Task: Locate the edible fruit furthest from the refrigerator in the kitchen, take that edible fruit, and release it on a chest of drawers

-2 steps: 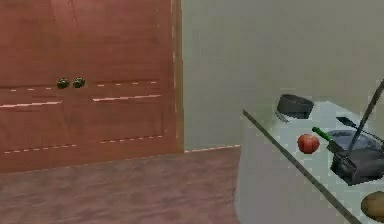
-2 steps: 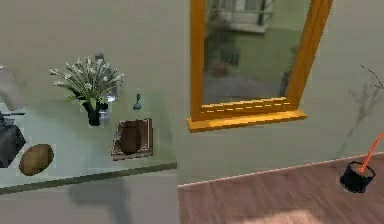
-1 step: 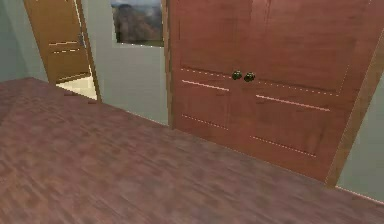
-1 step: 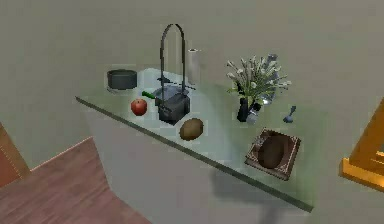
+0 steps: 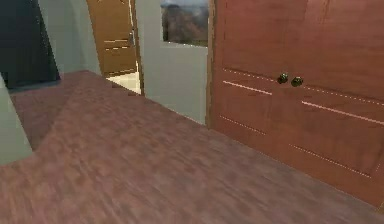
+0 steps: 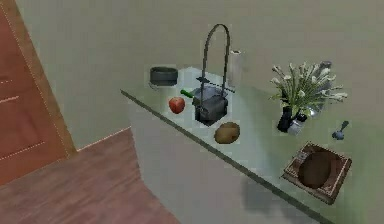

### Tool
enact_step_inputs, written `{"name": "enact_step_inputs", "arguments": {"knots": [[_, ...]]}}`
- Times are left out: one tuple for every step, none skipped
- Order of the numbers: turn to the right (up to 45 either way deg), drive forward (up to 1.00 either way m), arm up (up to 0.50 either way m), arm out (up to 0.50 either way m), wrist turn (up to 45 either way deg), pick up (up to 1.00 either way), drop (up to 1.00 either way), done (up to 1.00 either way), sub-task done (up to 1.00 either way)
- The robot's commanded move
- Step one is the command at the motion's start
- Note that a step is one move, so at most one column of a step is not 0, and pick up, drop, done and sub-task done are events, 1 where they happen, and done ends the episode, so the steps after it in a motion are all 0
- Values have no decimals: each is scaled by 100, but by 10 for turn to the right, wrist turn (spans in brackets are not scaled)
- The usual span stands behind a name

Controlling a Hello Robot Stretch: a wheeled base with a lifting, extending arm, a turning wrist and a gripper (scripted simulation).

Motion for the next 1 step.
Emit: {"name": "enact_step_inputs", "arguments": {"knots": [[450,0,0,0,0,0,0,0,0]]}}
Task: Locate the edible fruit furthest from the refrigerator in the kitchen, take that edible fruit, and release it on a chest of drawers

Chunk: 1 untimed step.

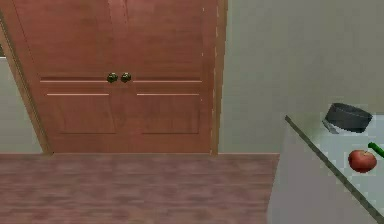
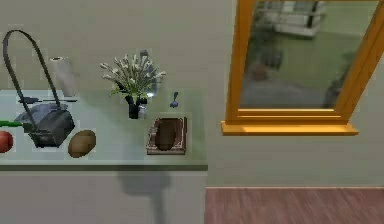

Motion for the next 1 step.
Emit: {"name": "enact_step_inputs", "arguments": {"knots": [[120,0,0,0,0,0,0,0,0]]}}
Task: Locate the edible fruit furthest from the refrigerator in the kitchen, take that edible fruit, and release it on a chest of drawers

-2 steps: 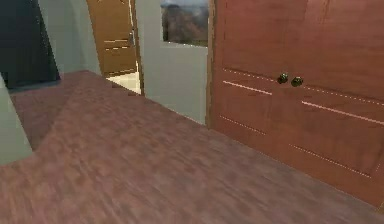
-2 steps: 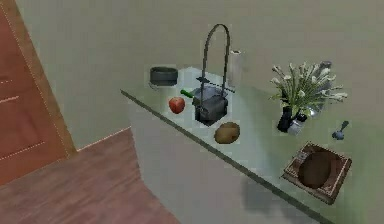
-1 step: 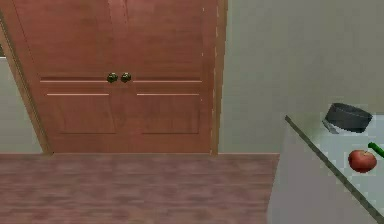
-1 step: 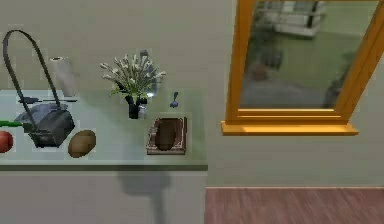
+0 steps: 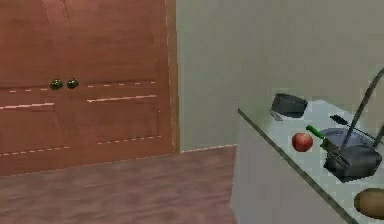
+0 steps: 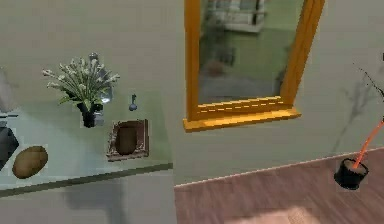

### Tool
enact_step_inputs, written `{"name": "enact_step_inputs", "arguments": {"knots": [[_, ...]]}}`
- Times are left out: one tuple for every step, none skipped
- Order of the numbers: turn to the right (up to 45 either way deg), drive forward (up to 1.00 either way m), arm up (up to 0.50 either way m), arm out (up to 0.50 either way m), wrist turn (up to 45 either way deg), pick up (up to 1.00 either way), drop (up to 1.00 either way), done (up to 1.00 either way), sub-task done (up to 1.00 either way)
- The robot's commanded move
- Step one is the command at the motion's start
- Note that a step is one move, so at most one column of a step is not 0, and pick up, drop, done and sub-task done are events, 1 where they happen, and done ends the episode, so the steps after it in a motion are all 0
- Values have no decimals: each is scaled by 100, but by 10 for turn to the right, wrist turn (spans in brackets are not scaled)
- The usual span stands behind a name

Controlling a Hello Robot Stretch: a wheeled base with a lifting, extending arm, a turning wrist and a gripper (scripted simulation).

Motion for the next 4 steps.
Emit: {"name": "enact_step_inputs", "arguments": {"knots": [[0,100,0,0,0,0,0,0,0],[180,0,0,0,0,0,0,0,0],[0,0,50,0,0,0,0,0,0],[0,0,38,0,0,0,0,0,0]]}}
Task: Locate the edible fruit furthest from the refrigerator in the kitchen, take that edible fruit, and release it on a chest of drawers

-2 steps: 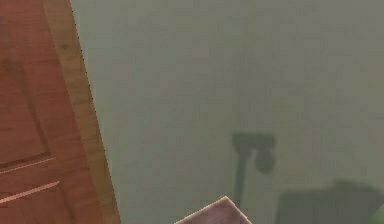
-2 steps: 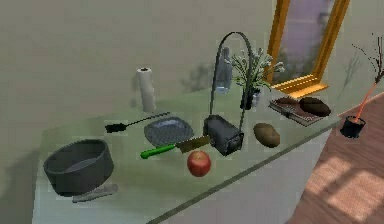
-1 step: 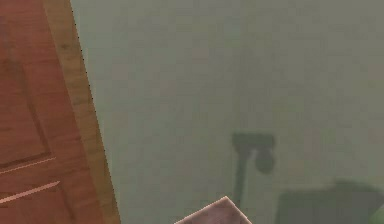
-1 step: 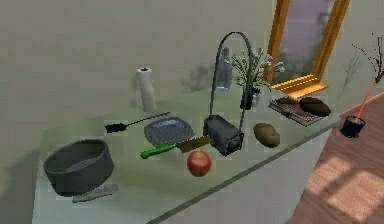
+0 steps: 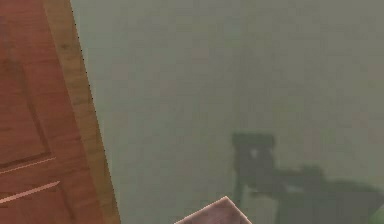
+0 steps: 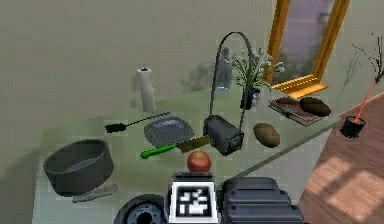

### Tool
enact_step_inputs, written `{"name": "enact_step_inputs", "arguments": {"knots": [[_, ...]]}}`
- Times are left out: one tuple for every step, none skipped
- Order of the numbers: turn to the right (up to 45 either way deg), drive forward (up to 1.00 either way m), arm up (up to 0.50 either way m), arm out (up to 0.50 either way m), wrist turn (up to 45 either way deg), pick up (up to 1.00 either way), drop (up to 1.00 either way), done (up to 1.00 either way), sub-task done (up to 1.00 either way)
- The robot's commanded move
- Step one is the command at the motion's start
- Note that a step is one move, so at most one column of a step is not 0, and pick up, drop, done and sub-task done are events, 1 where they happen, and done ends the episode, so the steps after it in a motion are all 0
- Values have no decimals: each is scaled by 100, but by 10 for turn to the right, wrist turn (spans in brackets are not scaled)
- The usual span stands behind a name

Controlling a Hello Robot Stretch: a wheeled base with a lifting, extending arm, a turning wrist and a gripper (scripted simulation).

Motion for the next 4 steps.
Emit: {"name": "enact_step_inputs", "arguments": {"knots": [[0,0,0,14,0,0,0,0,0],[0,0,0,0,450,0,0,0,0],[0,0,0,0,450,0,0,0,0],[0,0,0,0,450,0,0,0,0]]}}
